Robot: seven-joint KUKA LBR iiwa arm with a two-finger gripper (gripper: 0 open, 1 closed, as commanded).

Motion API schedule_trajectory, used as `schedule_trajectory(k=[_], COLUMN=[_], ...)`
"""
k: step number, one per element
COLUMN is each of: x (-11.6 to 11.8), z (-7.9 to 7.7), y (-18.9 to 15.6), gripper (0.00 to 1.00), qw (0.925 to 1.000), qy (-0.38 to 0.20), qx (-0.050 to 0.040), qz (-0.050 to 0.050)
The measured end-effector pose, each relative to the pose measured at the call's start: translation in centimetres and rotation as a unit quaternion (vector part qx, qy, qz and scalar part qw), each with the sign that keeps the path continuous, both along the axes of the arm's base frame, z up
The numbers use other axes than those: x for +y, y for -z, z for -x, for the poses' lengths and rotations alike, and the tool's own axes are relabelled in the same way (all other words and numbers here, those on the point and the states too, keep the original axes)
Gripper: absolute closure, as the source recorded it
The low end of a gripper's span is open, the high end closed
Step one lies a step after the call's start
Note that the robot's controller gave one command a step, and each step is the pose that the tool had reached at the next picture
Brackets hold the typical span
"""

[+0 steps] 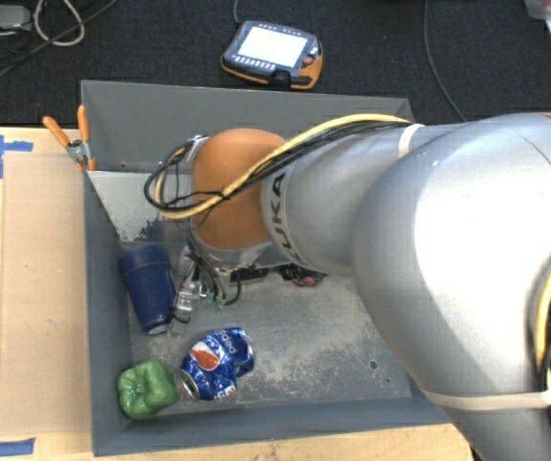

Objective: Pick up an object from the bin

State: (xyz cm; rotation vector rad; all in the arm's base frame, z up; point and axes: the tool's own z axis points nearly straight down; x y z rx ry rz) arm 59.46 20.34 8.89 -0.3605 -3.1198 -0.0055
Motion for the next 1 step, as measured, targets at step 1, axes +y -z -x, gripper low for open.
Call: schedule_trajectory(k=[1], x=[-1.52], z=[1.72], y=[0.36], gripper=[0.00], qw=[0.9997], qy=[0.025], qx=[0.0018], qz=[0.000])
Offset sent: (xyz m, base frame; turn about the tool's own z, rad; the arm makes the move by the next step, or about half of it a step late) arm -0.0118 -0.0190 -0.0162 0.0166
